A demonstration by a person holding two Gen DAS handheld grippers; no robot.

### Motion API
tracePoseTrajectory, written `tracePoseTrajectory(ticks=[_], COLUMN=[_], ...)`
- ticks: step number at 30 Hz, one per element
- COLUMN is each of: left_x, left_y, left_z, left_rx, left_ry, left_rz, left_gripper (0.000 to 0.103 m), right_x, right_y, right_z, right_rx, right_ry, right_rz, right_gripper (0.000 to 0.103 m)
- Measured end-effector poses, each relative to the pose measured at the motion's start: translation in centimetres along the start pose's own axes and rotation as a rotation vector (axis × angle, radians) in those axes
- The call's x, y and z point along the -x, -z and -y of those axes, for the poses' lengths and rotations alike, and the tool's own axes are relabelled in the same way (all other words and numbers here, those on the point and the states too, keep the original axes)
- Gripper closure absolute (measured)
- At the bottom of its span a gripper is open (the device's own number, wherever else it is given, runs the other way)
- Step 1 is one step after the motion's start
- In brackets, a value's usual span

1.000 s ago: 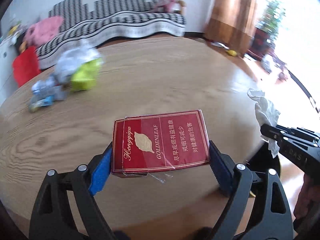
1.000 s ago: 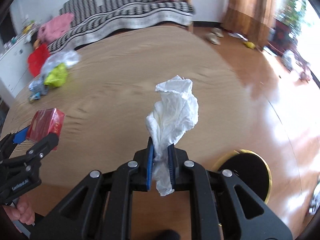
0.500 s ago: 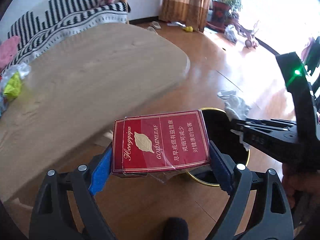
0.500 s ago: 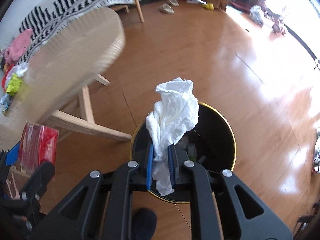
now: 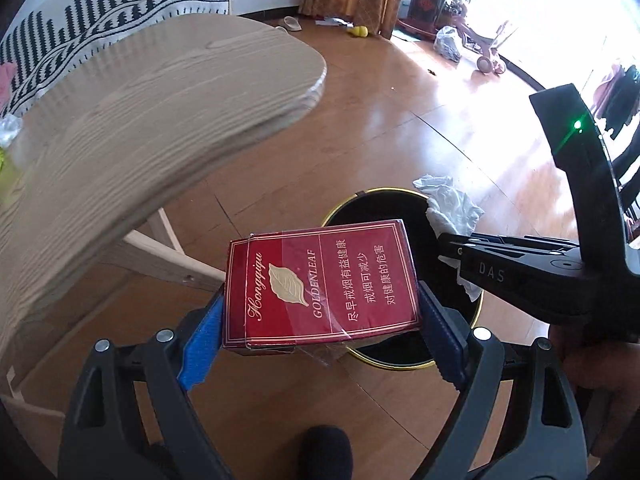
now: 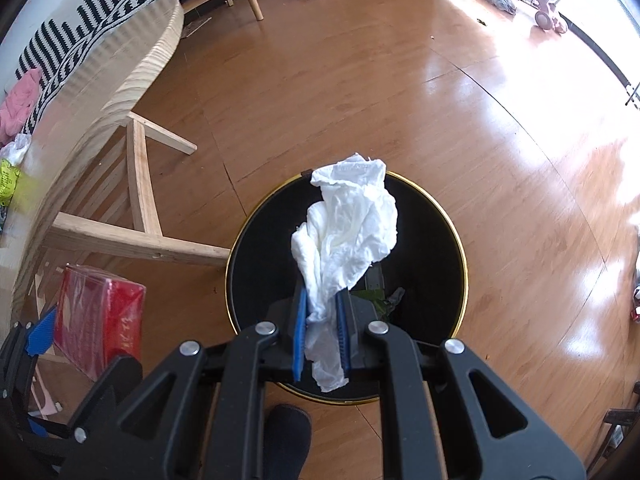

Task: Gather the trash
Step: 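Carry tissue and red box over the black bin and open both grippers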

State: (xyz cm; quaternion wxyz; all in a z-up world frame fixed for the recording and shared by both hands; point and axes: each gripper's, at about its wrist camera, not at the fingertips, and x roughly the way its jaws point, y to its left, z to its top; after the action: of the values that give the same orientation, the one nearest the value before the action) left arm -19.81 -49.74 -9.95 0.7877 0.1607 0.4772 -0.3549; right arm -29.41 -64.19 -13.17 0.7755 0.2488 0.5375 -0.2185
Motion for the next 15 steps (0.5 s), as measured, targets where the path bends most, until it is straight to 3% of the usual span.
tracePoseTrajectory(ticks=[3,5,7,9,15], left_x=[-0.4,-0.7,-1.3,-1.8,-3.9], left_y=[-0.2,0.0,0.0,0.1,0.1], left_z=[-0.4,-0.4,-0.1,0.2,0.9], left_rx=[-0.005,-0.005,-0.003,-0.001,0.008], left_ry=[0.004,0.006,0.011,0.019,0.065], left_rz=[-0.008,-0.013,-0.022,-0.032,-0.071], left_gripper=[0.018,0.018,0.018,0.018,0.018], right_x=[-0.3,-0.3,-0.1,0.3,2.0], right_y=[0.0,0.0,-0.2,-0.2,-0.6], right_z=[0.4,0.5,1.1,1.5,3.3], right_rx=[-0.009,-0.019,-0.026,-0.040,-0.107], right_ry=[-0.003,-0.001,0.005,-0.005,-0.029], right_rz=[-0.013,-0.012,-0.001,0.014,0.066], right_gripper=[0.087,0.077,0.057,0.047,0.037])
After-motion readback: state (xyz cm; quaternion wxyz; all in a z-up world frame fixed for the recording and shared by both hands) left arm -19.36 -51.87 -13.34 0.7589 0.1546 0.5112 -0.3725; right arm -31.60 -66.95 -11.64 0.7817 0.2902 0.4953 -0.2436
